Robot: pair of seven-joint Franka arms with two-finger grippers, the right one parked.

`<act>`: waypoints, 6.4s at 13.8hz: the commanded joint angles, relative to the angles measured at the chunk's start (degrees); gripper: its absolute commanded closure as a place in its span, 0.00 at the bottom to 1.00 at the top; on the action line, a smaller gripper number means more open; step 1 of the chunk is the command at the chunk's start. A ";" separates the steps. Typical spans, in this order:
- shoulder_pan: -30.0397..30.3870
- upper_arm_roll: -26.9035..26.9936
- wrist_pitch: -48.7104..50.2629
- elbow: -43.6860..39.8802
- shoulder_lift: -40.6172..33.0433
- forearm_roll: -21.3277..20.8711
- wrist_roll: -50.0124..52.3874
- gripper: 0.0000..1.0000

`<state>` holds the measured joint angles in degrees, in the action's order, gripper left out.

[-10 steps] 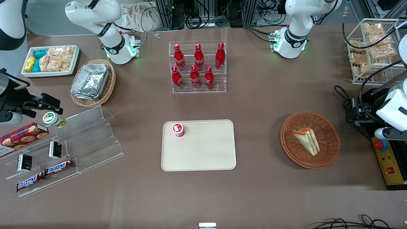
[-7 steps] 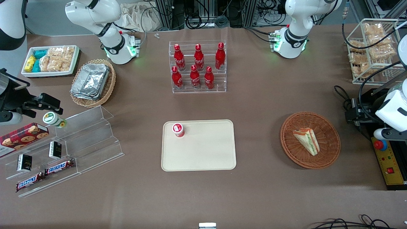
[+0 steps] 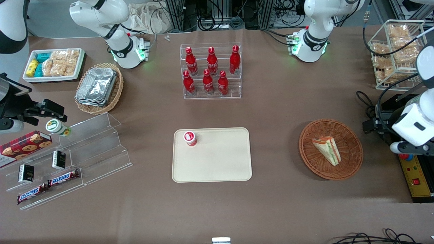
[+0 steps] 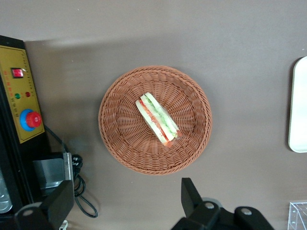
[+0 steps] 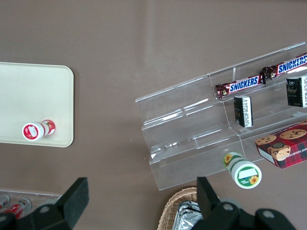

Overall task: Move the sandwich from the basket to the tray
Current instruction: 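Move the left gripper down over the wrapped sandwich in the wicker basket, then lower the open left gripper around the sandwich and close it, then lift the gripped sandwich up out of the basket with the left gripper, then carry the sandwich with the left gripper over the cream tray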

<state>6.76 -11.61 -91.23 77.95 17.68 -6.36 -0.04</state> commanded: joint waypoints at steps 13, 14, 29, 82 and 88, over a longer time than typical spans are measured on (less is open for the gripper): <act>0.36 0.45 -18.45 19.96 1.30 1.97 12.06 0.02; 0.27 0.45 -19.94 19.96 2.00 1.97 13.82 0.01; 0.45 1.15 -36.65 26.20 10.36 1.27 29.99 0.01; -16.69 -15.98 -36.65 9.24 22.74 -2.25 31.85 0.91; -16.95 -15.98 -40.52 9.24 26.71 -2.25 31.94 0.88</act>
<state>-9.41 -27.76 -131.34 88.89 43.32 -7.74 31.90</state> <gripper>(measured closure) 0.855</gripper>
